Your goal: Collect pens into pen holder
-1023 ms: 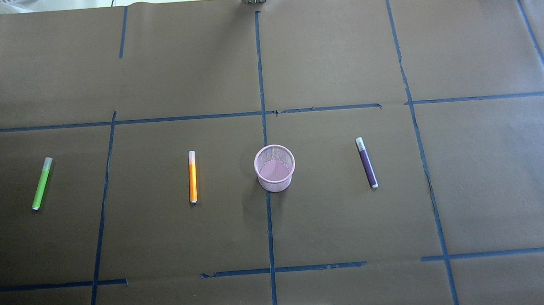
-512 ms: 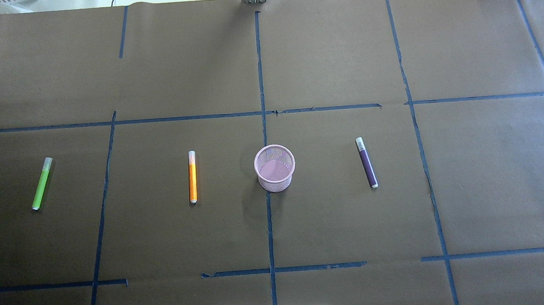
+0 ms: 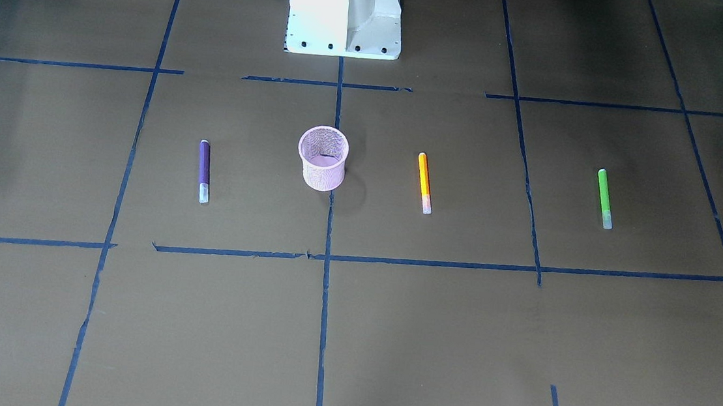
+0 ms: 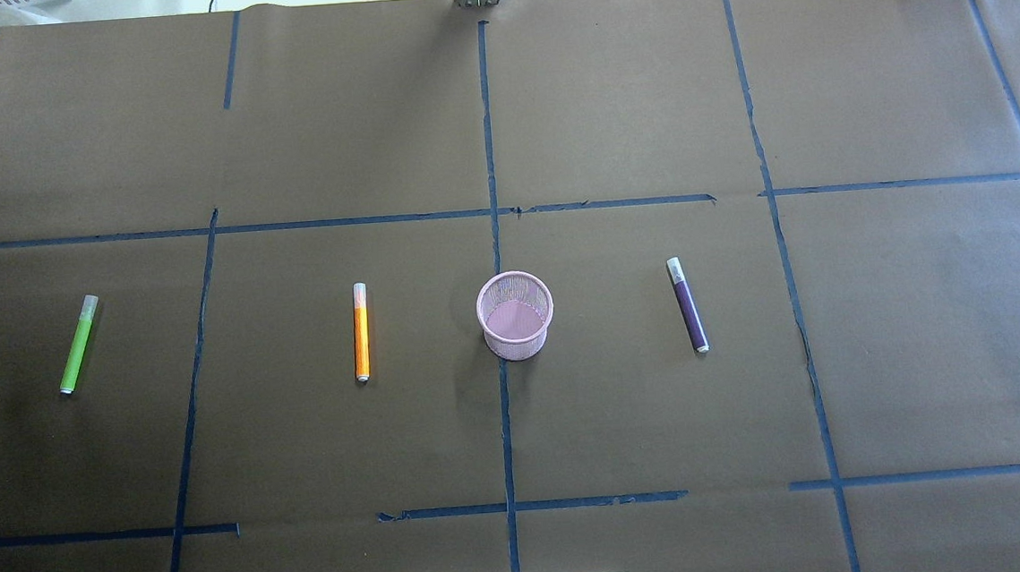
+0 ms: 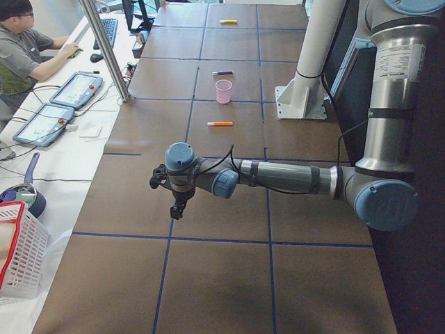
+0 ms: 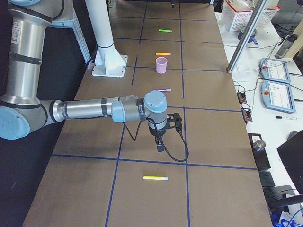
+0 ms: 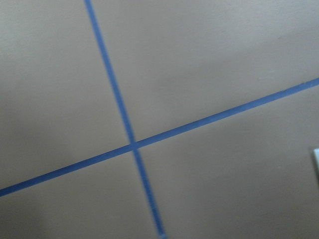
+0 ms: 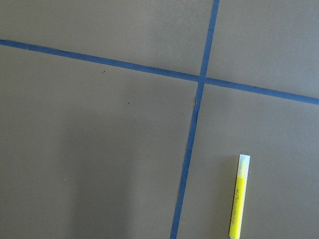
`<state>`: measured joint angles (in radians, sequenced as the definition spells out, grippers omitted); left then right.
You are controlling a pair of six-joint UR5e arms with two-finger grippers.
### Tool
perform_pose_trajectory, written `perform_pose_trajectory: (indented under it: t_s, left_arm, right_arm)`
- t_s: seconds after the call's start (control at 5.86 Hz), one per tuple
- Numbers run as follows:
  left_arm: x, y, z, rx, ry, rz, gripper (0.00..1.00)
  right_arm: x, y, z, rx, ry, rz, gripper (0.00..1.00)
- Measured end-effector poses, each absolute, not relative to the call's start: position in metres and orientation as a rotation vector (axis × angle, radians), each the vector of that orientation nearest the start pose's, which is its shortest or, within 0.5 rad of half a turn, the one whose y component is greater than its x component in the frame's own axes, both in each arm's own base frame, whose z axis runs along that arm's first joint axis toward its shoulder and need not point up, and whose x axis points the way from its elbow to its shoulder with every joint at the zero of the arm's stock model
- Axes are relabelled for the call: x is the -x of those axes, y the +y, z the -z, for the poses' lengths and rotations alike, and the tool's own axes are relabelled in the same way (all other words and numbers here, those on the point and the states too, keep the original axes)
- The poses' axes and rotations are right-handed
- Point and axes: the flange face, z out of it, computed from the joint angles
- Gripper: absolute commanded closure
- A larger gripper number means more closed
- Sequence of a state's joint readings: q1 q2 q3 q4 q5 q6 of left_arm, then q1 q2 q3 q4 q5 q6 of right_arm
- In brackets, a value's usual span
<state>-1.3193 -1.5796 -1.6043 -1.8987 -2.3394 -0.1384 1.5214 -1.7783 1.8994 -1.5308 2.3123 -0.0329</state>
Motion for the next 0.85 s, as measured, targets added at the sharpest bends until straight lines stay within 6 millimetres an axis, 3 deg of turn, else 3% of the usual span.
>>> perform_pose_trajectory:
  t_s: [0.51, 0.85]
  left_arm:
    - [-0.164, -0.479, -0.606, -0.148, 0.829, -0.118, 0.0]
    - [-0.225, -0.466, -0.603, -0.187, 0.813, -0.062, 0.0]
  right_arm:
    - [-0.044, -0.415, -0.59, -0.143, -0.744, 0.139, 0.0]
    - [-0.044, -0.414, -0.592, -0.137, -0.744, 0.137, 0.0]
